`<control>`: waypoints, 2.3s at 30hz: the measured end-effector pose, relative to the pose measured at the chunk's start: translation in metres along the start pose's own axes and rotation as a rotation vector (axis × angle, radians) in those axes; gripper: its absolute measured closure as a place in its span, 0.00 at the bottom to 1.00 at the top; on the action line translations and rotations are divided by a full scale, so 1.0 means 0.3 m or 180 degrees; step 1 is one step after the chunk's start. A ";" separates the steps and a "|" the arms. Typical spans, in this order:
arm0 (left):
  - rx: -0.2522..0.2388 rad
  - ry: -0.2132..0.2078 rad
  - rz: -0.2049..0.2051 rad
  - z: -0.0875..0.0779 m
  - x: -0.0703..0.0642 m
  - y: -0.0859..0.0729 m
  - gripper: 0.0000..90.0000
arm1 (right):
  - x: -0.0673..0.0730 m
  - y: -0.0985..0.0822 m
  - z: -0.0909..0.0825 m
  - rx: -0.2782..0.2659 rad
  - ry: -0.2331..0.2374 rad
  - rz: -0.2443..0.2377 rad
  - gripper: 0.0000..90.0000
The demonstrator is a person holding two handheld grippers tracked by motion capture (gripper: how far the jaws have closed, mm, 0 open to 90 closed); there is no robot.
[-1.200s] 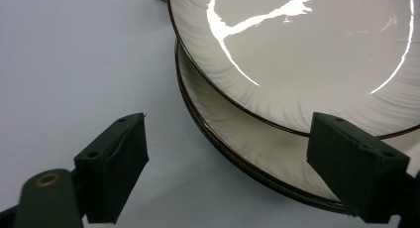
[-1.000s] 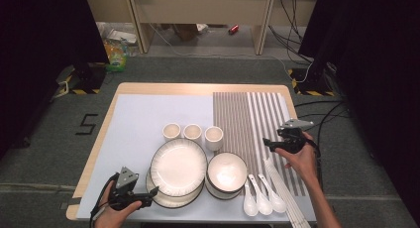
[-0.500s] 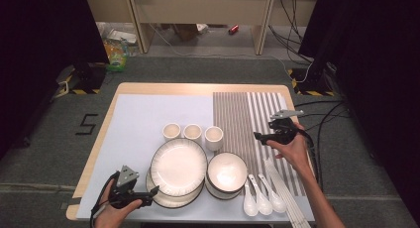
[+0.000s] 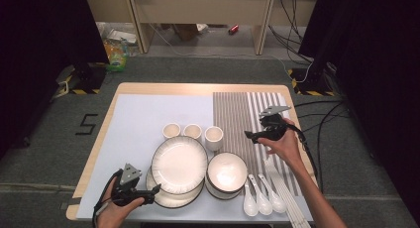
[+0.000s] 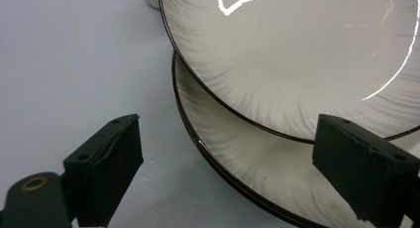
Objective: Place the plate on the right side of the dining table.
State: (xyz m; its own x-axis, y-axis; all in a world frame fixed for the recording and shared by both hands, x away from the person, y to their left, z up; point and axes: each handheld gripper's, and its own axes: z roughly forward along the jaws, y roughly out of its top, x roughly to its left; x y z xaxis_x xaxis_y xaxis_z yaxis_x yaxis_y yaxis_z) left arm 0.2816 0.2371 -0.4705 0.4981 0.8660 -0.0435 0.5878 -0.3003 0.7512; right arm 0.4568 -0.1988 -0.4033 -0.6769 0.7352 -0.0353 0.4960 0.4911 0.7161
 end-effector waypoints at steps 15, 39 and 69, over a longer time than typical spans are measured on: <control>0.0026 -0.0010 0.0036 0.020 -0.005 0.008 0.12 | 0.044 0.067 0.016 -0.0022 0.0198 -0.0046 0.25; 0.0001 0.0023 0.0048 0.051 -0.016 0.031 0.12 | 0.106 0.140 0.040 -0.0084 0.0424 -0.0183 0.32; 0.0018 0.0119 0.0114 0.079 -0.017 0.048 0.12 | 0.195 0.236 0.091 -0.0101 0.0703 -0.0367 0.39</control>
State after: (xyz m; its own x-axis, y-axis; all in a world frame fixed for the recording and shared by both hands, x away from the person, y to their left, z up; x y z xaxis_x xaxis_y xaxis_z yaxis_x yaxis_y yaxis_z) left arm 0.3025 0.2189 -0.4751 0.4946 0.8691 0.0081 0.5736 -0.3334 0.7482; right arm 0.4670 -0.1083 -0.3738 -0.8323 0.5534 0.0326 0.3935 0.5484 0.7379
